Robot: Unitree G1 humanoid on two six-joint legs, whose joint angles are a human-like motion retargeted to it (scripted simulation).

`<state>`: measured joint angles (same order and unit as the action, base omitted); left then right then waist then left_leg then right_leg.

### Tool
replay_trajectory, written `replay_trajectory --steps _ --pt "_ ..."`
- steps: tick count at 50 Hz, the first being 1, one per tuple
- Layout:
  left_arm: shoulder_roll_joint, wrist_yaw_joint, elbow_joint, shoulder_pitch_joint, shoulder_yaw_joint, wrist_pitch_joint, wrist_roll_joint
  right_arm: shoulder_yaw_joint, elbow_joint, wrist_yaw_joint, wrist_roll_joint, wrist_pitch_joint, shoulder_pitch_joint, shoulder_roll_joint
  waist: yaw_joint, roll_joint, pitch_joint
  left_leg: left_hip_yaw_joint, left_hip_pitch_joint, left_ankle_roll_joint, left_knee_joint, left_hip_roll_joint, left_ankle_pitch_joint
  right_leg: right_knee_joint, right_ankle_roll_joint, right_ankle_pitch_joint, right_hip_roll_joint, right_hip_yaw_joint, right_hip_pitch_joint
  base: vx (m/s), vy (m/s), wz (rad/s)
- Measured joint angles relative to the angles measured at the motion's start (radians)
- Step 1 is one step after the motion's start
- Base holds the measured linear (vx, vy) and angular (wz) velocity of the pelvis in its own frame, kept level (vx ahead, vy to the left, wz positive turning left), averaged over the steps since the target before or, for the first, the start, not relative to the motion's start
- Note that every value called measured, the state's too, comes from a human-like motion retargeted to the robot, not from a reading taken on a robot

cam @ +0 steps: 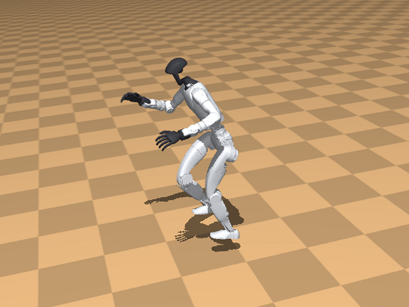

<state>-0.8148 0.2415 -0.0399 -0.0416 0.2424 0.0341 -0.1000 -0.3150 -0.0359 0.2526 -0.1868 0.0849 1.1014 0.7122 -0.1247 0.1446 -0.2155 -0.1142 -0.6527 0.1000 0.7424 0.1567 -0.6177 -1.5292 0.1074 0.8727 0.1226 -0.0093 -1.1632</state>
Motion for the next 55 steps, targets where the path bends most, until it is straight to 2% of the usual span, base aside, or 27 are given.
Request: replay_trajectory --steps 3,5,7,11,17,22,25,32,41,48,55 --pt "0.097 -0.104 0.098 0.071 -0.038 -0.035 0.015 -0.057 0.089 -0.053 0.013 0.026 0.091 -0.043 0.014 -0.002 0.02 0.046 -0.035 -0.05 0.043 -0.026 0.119 0.119 0.037 0.0 -0.001 -0.001 0.045 0.11 -0.04 0.54" --pt "0.156 -0.17 0.18 0.105 -0.075 -0.061 0.034 -0.065 0.12 -0.089 0.014 0.042 0.114 -0.056 0.019 -0.006 0.034 0.063 -0.061 -0.054 0.103 -0.041 0.13 0.187 0.052 0.0 -0.013 -0.005 0.084 0.11 -0.05 0.73" --pt "0.204 -0.232 0.274 0.125 -0.12 -0.088 0.067 -0.06 0.13 -0.119 0.008 0.059 0.115 -0.057 0.027 -0.009 0.046 0.081 -0.092 -0.037 0.178 -0.063 0.074 0.254 0.064 0.0 -0.024 -0.014 0.127 0.09 -0.05 0.77" --pt "0.278 -0.343 0.51 0.113 -0.225 -0.124 0.146 -0.036 0.135 -0.186 -0.009 0.091 0.083 -0.028 0.071 -0.001 0.054 0.108 -0.138 -0.039 0.36 -0.129 -0.008 0.398 0.078 0.0 -0.027 -0.056 0.243 0.08 -0.07 0.73" --pt "0.347 -0.478 0.841 0.08 -0.341 -0.154 0.235 0.039 0.104 -0.261 -0.047 0.116 -0.082 0.059 0.127 0.004 0.089 0.177 -0.178 -0.033 0.612 -0.266 -0.107 0.599 0.066 -0.001 -0.034 -0.152 0.408 0.07 -0.09 0.95" --pt "0.371 -0.522 1.011 0.06 -0.373 -0.163 0.252 0.101 0.059 -0.307 -0.048 0.097 -0.254 0.127 0.146 -0.003 0.141 0.216 -0.143 -0.032 0.615 -0.337 -0.166 0.759 0.037 -0.029 -0.043 -0.229 0.523 0.07 -0.06 0.96" --pt "0.378 -0.524 1.063 0.042 -0.378 -0.16 0.242 0.055 -0.025 -0.341 -0.049 0.07 -0.313 0.099 0.148 -0.005 0.175 0.237 -0.09 -0.039 0.519 -0.354 -0.188 0.839 0.019 -0.047 -0.053 -0.271 0.583 0.07 -0.02 0.95" --pt "0.388 -0.474 1.103 0.001 -0.364 -0.134 0.215 0.018 0.039 -0.391 -0.017 -0.001 -0.655 0.046 0.124 -0.013 0.248 0.269 0.062 -0.06 0.189 -0.321 -0.187 0.965 -0.011 -0.07 -0.097 -0.352 0.686 0.07 0.02 0.97" --pt "0.401 -0.379 1.051 -0.055 -0.365 -0.082 0.165 0.029 0.523 -0.388 -0.012 -0.046 -0.996 -0.086 0.121 -0.029 0.321 0.216 0.185 -0.077 -0.105 -0.225 -0.136 1.038 -0.025 -0.082 -0.151 -0.409 0.756 0.06 0.01 0.81" --pt "0.423 -0.363 1.027 -0.082 -0.375 -0.064 0.111 0.082 0.947 -0.367 0.017 -0.043 -1.088 -0.225 0.127 -0.042 0.362 0.169 0.266 -0.09 -0.286 -0.18 -0.05 1.105 -0.017 -0.114 -0.161 -0.424 0.808 0.03 -0.01 0.59" --pt "0.483 -0.396 1.073 -0.02 -0.395 -0.058 0.106 0.132 1.165 -0.376 0.068 -0.026 -1.128 -0.322 0.136 -0.042 0.385 0.133 0.275 -0.099 -0.302 -0.178 -0.03 1.12 -0.028 -0.142 -0.16 -0.438 0.834 0.0 0.0 0.38"
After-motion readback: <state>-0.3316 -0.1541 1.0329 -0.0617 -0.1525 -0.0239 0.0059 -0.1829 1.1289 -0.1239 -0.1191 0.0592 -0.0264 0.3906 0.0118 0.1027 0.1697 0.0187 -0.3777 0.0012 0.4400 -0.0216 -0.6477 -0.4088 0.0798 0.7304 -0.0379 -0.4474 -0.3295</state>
